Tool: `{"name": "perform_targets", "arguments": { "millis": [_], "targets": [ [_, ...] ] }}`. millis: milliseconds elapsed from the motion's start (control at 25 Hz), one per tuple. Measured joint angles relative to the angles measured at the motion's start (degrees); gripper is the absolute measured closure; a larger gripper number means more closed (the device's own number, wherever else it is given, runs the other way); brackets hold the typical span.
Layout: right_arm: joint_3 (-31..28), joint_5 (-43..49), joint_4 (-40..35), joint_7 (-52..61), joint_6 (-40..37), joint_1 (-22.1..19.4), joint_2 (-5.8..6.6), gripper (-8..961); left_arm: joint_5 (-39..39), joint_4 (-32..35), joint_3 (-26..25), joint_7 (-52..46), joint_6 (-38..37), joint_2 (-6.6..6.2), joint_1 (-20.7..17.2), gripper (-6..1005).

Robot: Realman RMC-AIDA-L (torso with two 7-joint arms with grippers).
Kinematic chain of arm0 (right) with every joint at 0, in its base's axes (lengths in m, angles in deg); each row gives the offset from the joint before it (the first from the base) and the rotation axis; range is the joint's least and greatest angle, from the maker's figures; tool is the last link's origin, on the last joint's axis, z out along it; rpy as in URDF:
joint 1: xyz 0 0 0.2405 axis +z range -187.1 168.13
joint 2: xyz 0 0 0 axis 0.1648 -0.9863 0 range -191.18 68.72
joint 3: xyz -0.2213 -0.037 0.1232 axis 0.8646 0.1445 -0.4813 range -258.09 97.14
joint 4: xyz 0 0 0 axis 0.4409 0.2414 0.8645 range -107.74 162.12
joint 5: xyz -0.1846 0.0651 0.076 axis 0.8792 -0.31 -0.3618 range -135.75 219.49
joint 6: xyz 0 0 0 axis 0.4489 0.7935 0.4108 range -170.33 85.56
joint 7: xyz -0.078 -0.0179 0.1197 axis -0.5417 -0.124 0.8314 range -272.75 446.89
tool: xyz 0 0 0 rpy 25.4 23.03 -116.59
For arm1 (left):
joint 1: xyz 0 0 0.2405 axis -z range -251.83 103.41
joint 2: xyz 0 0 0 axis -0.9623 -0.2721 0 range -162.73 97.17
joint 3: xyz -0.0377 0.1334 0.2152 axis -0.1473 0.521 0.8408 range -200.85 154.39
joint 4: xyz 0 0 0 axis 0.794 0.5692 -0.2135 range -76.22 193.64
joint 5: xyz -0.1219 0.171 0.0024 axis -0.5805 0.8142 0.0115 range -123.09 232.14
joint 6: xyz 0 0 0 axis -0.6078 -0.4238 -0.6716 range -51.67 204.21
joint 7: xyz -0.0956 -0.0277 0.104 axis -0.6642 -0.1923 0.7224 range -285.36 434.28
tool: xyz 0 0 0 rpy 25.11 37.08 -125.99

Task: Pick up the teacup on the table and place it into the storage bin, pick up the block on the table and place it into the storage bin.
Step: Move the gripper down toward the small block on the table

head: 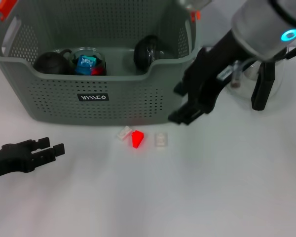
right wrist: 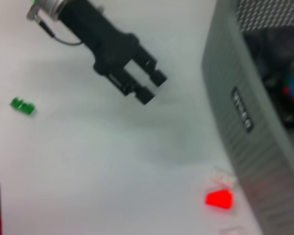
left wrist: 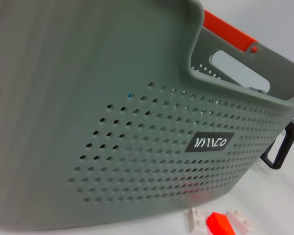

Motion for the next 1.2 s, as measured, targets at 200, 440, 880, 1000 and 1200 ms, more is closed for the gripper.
{"name": "perform_targets", "arguments": {
  "millis": [200,440,880,1000,1200],
  "targets": [
    [5.08,0.28,8.71,2.35,3.3,1.4,0.2,321,-0.01,-0.07,-0.06,0.0,0.1,0.0,-0.02,361],
    [12.25,4.33,19.45,2.05,12.78,2.75,0.09,196,-0.01,-0.08,-0.06,0.0,0.15,0.0,-0.03,361],
    [35.09,1.89,22.6,-2.28,31.77,0.99,-0.29,194,-0.01,-0.07,-0.11,0.0,0.3,0.0,-0.09,361],
    [36.12,1.56,24.67,-2.44,34.14,1.26,-0.38,194,-0.01,-0.07,-0.19,0.0,0.33,0.0,-0.15,361],
    [34.79,-2.34,31.79,-1.43,37.37,3.61,-0.44,195,-0.01,-0.47,0.01,0.0,1.0,0.0,-0.02,361]
  ]
}}
